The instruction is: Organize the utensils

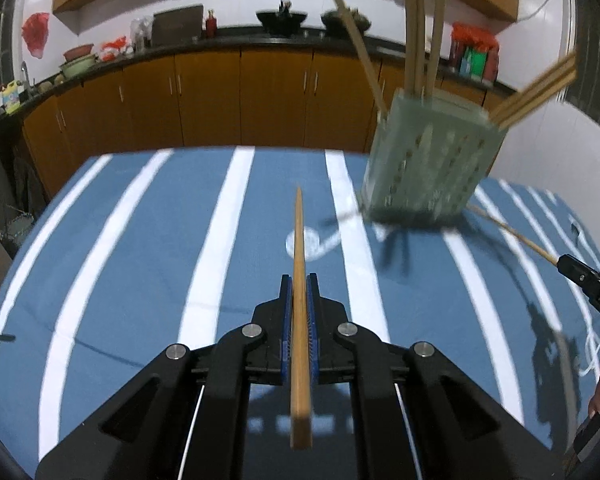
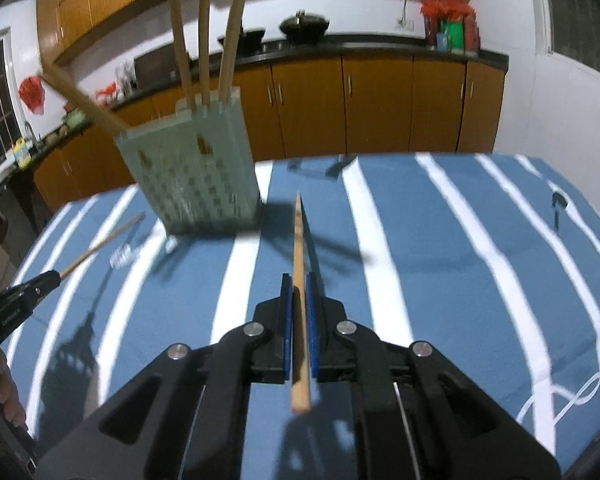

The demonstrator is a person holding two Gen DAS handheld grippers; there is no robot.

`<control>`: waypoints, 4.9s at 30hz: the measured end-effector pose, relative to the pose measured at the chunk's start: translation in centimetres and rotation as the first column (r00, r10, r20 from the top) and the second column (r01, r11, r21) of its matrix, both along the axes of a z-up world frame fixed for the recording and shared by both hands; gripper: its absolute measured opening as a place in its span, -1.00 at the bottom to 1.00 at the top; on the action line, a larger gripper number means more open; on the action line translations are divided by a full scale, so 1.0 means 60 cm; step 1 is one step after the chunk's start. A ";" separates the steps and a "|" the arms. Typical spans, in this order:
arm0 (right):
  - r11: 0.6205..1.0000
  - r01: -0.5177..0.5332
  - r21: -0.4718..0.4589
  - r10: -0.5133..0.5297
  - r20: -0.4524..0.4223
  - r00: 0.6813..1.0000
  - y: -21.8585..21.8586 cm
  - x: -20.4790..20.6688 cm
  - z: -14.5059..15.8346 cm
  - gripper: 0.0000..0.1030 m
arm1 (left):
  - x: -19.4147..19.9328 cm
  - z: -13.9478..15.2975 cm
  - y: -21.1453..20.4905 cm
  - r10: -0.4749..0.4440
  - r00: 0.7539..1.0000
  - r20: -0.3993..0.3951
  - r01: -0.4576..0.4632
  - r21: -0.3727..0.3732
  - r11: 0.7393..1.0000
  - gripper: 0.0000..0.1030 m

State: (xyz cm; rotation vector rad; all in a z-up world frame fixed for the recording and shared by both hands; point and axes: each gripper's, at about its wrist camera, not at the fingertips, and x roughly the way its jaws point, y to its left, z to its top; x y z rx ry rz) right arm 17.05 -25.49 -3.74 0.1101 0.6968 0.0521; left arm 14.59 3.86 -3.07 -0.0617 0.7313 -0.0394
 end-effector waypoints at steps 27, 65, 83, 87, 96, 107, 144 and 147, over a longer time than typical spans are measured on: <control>0.991 -0.105 0.082 0.069 0.352 0.934 -0.007 -0.025 0.243 -0.84 | 0.013 0.215 -0.022 -0.071 0.941 0.330 0.088 -0.035 0.996 -0.86; 0.994 -0.079 0.076 0.029 0.517 0.856 0.060 0.075 0.294 -0.33 | 0.093 0.261 -0.067 0.028 0.866 0.499 0.059 -0.159 0.986 -0.12; 1.000 -0.013 -0.028 0.026 0.534 0.845 0.069 -0.110 0.277 0.92 | -0.098 0.251 -0.009 0.042 0.826 0.562 -0.044 -0.011 0.999 0.97; 0.999 0.009 -0.035 0.012 0.530 0.848 0.070 -0.145 0.250 0.92 | -0.130 0.225 -0.010 0.018 0.839 0.544 -0.032 0.016 0.999 0.97; 0.998 0.042 -0.038 -0.021 0.444 0.896 0.069 -0.208 0.167 0.92 | -0.174 0.143 -0.024 0.022 0.898 0.439 -0.046 0.043 0.998 0.97; 0.998 0.021 -0.053 -0.003 0.318 0.948 0.073 -0.222 0.097 0.92 | -0.212 0.087 -0.041 0.031 0.919 0.392 -0.070 0.086 0.994 0.97; 0.994 0.035 -0.100 -0.006 0.278 0.960 0.072 -0.228 0.061 0.92 | -0.219 0.044 -0.058 0.018 0.947 0.322 -0.052 0.100 0.994 0.97; 0.994 0.034 -0.100 -0.005 0.277 0.961 0.072 -0.227 0.061 0.92 | -0.219 0.044 -0.058 0.018 0.947 0.320 -0.052 0.100 0.994 0.97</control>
